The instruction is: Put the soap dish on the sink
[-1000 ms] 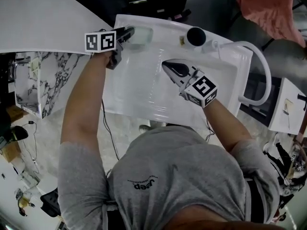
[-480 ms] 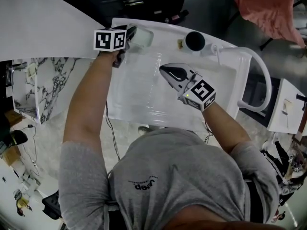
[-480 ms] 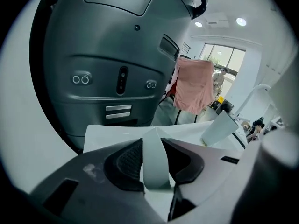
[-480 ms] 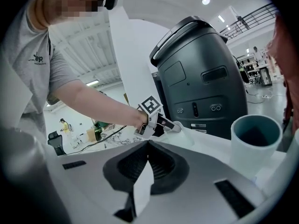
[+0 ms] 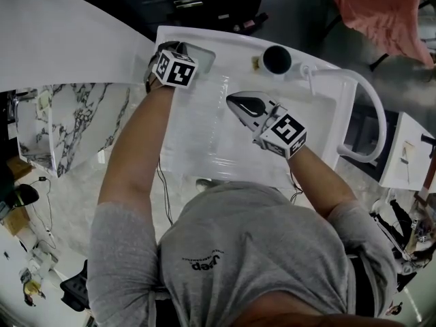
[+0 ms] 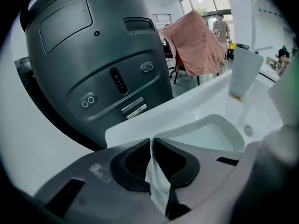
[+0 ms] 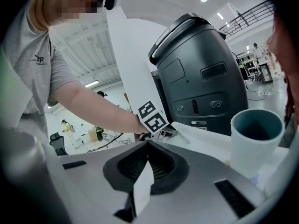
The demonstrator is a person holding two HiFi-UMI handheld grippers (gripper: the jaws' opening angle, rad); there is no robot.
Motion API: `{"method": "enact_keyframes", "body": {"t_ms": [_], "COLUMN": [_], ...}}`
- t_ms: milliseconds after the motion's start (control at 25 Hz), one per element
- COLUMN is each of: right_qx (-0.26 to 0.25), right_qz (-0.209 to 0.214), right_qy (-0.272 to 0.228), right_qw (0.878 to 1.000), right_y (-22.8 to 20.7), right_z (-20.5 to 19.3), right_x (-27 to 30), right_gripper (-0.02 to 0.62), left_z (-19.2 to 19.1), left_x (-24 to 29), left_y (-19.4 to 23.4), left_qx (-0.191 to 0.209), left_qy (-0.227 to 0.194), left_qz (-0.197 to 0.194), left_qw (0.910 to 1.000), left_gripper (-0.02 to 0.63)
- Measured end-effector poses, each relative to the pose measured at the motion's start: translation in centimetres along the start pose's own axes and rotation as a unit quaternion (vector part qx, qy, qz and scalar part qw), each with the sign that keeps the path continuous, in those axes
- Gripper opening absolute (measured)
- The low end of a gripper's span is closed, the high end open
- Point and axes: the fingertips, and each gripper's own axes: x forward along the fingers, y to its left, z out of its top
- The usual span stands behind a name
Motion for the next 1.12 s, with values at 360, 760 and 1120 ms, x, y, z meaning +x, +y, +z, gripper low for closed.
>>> {"method": "enact_keyframes", "body": {"t_ms": [360, 760, 1120], "right_qx": [0.003, -0.003, -0.026], "right_qz": [0.01, 0.02, 0.053], "right_qy": [0.006, 0.0, -0.006], "right_qw": [1.0, 1.0, 0.998], "right_y": [0.7, 1.2, 3.6], "right_z": [-0.5, 0.2, 2.8], "right_x": [0.2, 0.4, 0.9], "right_gripper": [0.052, 0.052, 0.052], "left_z": [0.1, 2.6, 3.5], "left_x": [0.5, -1.9, -9.9], "left_y": [0.8, 1.8, 2.0], "left_qx": [-0.045, -0.096, -0.15], "left_qy": [0.013, -0.042, -0.126], "left_qz": [0.015, 0.0, -0.021], "left_qw": [0.9988, 0.9945, 0.9805], "left_gripper": [0.037, 0.101, 0.112]}}
